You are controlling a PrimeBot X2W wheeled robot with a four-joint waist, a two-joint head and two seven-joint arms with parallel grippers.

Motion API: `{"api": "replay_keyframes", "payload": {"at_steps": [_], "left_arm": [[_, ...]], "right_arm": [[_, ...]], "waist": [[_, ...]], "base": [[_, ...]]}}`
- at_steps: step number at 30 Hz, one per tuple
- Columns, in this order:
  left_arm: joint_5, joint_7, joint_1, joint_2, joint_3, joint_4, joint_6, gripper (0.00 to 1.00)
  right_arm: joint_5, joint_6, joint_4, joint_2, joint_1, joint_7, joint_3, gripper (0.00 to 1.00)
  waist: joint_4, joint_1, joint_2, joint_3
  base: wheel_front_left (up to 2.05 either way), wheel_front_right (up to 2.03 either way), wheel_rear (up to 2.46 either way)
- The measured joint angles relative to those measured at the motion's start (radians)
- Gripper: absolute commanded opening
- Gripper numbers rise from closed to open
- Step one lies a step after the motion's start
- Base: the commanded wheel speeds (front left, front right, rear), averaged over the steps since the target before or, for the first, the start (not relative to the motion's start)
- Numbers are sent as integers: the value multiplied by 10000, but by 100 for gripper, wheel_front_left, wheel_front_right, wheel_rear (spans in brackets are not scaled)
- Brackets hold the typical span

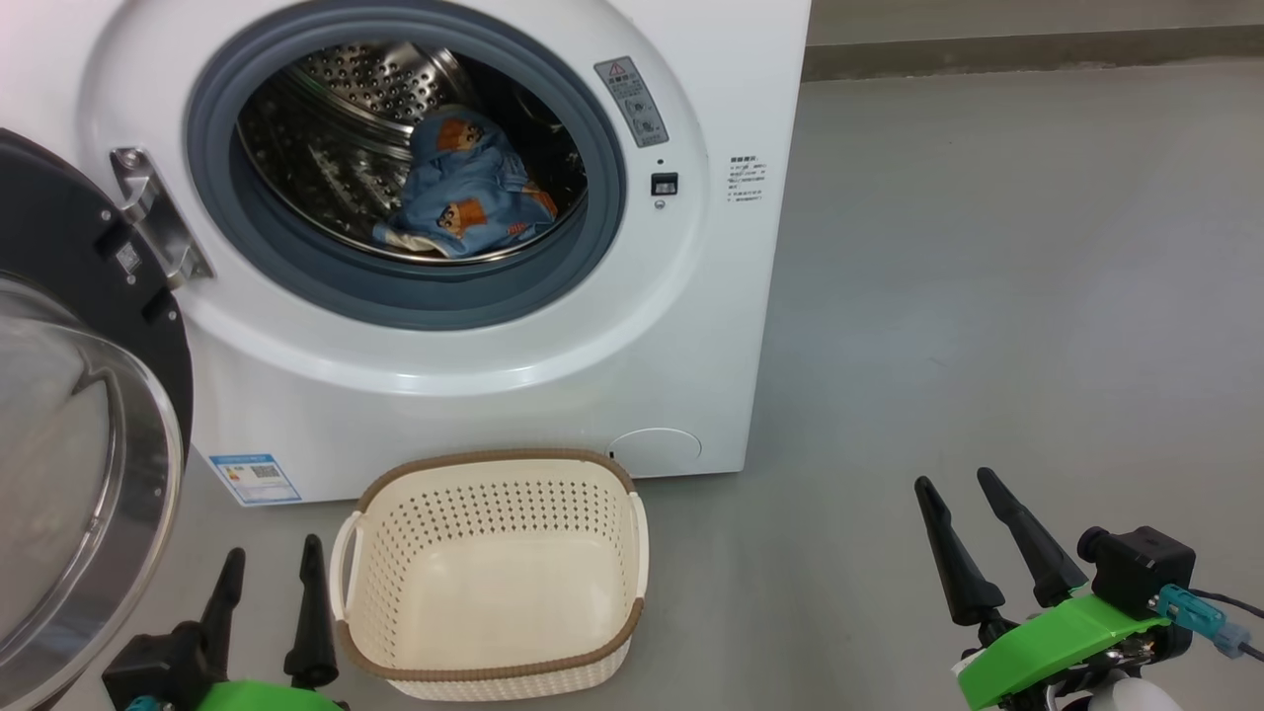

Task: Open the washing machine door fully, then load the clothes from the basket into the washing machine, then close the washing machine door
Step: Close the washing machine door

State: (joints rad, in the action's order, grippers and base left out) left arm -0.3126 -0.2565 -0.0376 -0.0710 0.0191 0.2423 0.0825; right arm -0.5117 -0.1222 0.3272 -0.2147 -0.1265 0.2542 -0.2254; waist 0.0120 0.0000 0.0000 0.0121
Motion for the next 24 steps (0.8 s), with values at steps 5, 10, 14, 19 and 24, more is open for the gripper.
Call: {"api": "replay_keyframes", "payload": {"at_steps": [5,10,14,19,24], "left_arm": [[10,0,0,4,4,0,2,100],[10,0,0,13,4,0,2,100],[12,0,0,21,6,0,2,100],[12,0,0,31,6,0,2,100],[25,0,0,36,6,0,13,100]], "right_arm": [[0,0,0,4,0,0,4,100],[0,0,2,2,0,0,12,100],[-12,0,6,0,0,0,12,100],[-12,0,15,-2,0,0,13,100],[-12,0,15,-2,0,0,27,100]], "waist": [[-20,0,0,1],[-49,0,0,4],[-77,0,0,-1],[-120,0,0,-2],[-187,0,0,-20]], "base": [[0,0,0],[0,0,0],[0,0,0],[0,0,0],[0,0,0]]}}
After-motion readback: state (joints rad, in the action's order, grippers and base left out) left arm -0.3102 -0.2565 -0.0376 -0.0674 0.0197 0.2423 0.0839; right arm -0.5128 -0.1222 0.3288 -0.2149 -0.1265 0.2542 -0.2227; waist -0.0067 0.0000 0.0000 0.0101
